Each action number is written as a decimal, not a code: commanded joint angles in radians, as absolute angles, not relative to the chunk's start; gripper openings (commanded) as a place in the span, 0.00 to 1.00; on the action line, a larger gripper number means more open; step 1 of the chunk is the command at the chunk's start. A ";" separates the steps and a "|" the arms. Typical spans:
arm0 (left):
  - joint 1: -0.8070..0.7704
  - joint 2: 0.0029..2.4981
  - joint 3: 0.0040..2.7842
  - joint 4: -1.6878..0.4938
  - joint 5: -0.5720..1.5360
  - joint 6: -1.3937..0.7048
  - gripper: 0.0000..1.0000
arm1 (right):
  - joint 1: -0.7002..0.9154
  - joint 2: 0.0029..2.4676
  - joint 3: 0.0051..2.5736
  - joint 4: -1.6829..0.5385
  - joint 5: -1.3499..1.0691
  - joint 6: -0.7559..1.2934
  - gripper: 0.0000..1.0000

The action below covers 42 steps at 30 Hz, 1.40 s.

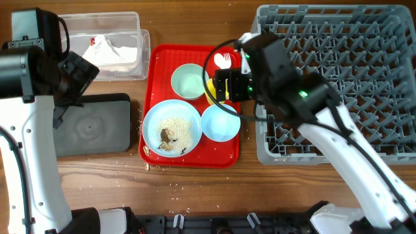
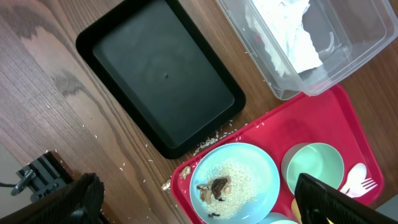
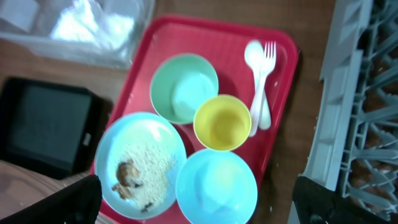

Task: Sort waste into correct bins and load items into the dishwasher rack
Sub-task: 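Reach the right gripper to the yellow cup and grasp it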

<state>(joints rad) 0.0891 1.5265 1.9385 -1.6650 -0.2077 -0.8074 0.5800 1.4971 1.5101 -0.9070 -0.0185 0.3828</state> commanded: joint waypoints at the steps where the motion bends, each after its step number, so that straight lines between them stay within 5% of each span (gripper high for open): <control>1: 0.096 1.526 1.943 -1.665 -0.206 -0.823 1.00 | 0.584 1.531 1.543 -0.905 -0.051 0.407 1.00; 8: 0.096 1.526 1.943 -1.665 -0.206 -0.823 1.00 | 0.584 1.551 1.542 -0.844 -0.047 0.504 1.00; 23: 0.096 1.526 1.943 -1.665 -0.206 -0.823 1.00 | 0.586 1.853 1.536 -0.831 -0.059 0.309 1.00; 32: 0.096 1.526 1.943 -1.665 -0.206 -0.823 1.00 | 0.626 1.872 1.524 -0.754 0.045 0.315 0.65; 42: 0.096 1.526 1.943 -1.665 -0.206 -0.823 1.00 | 0.687 1.954 1.524 -0.693 0.153 0.344 0.57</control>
<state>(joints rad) 0.0891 1.5265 1.9385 -1.6650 -0.2077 -0.8074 0.6846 1.8877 1.5208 -0.6975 0.1207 0.3199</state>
